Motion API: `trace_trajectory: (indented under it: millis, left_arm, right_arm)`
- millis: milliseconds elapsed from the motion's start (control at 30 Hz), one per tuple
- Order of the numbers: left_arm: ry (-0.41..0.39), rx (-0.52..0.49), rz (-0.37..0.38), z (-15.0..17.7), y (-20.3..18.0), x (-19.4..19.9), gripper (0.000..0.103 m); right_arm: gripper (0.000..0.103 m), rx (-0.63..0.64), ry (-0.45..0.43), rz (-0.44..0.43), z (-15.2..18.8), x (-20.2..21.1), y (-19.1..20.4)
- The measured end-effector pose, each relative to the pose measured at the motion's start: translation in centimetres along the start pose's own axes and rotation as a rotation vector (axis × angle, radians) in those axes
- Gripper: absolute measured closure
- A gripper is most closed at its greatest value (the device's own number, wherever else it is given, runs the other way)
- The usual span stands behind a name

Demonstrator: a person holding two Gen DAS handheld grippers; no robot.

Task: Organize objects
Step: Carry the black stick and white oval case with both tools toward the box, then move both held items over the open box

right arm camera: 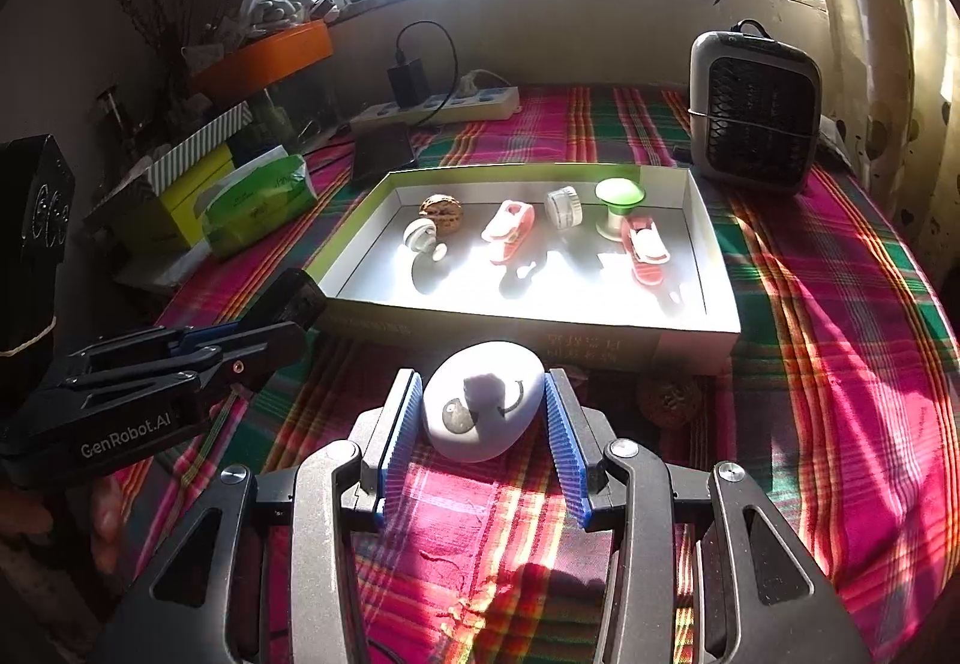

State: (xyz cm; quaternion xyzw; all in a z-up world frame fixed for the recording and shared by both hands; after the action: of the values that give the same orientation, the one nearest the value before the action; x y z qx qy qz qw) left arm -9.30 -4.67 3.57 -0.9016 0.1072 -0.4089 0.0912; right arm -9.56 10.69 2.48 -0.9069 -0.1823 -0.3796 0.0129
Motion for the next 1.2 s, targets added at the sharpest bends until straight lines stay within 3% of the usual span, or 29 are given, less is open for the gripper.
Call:
trace_trajectory:
  millis: [667,1200]
  left_arm:
    - [0.011,0.028,-0.006,-4.0,0.6,-3.5,0.082]
    - [0.075,0.044,-0.039,-4.9,1.5,-7.3,0.082]
  right_arm:
    - [0.06,-0.017,0.014,0.029,-5.0,-3.9,-2.6]
    - [0.06,-0.019,0.061,0.046,-5.9,-7.0,-3.5]
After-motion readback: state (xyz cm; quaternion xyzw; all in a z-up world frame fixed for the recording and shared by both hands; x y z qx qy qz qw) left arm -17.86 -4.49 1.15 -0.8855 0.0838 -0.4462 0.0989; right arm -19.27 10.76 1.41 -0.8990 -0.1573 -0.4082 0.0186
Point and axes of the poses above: each gripper's, at about its wrist camera, not at the fingertips, and x roughly against the way its jaws point, y to its left, z to its underside, the point moved 2 cm from there along -x, roughly the way its jaws point, and after that the axes turned 5 degrees about z, right-handed, at the moved point
